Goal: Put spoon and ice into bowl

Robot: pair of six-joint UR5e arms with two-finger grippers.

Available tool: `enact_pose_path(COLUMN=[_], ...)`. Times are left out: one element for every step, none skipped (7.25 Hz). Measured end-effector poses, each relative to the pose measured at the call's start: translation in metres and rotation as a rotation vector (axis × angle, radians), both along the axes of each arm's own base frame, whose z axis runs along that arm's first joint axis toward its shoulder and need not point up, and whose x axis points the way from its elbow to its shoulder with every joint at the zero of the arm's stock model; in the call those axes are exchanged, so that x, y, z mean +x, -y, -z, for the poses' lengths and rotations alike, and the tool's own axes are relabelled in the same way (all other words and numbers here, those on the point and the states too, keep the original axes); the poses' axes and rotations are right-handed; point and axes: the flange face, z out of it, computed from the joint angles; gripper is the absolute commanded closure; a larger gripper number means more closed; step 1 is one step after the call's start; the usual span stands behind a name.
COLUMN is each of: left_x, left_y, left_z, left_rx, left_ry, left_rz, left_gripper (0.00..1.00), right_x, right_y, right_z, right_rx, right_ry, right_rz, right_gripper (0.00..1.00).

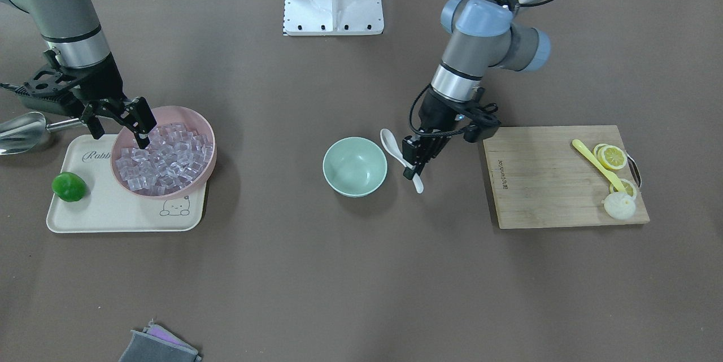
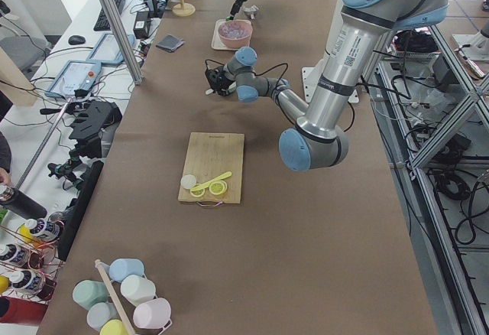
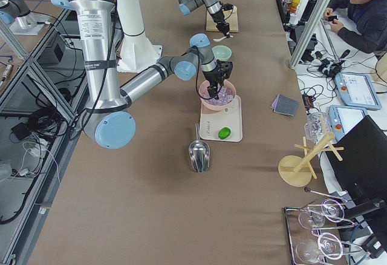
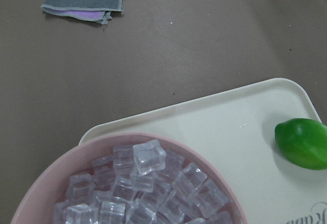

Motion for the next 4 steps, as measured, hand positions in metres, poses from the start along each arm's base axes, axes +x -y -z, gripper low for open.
enact_pose_path(left_x=[0.023,0.035,0.041,0.046], left_y=[-0.004,-0.003,-0.003,-0.007], left_z=[0.018,0.024,0.024,0.023], left_rx=[-0.026,-0.048,-0.053,-0.019], left_ry=[-0.01,-0.016,-0.011,0.021], left_rz=[0.051,0.086,0.099,0.084], left_gripper=[0.96,0.52,0.02,0.02], right_x=[-0.002,-0.003,-0.004,-0.004], right_y=[-0.001,-0.001,-0.002,-0.002], right_z=[0.0,0.0,0.001,0.001], right_rx=[0.001,0.002,0.003,0.004], right_ry=[-0.001,-0.001,-0.001,-0.001], right_rz=[0.001,0.003,0.004,0.006], right_gripper=[0.01,0.0,0.0,0.0])
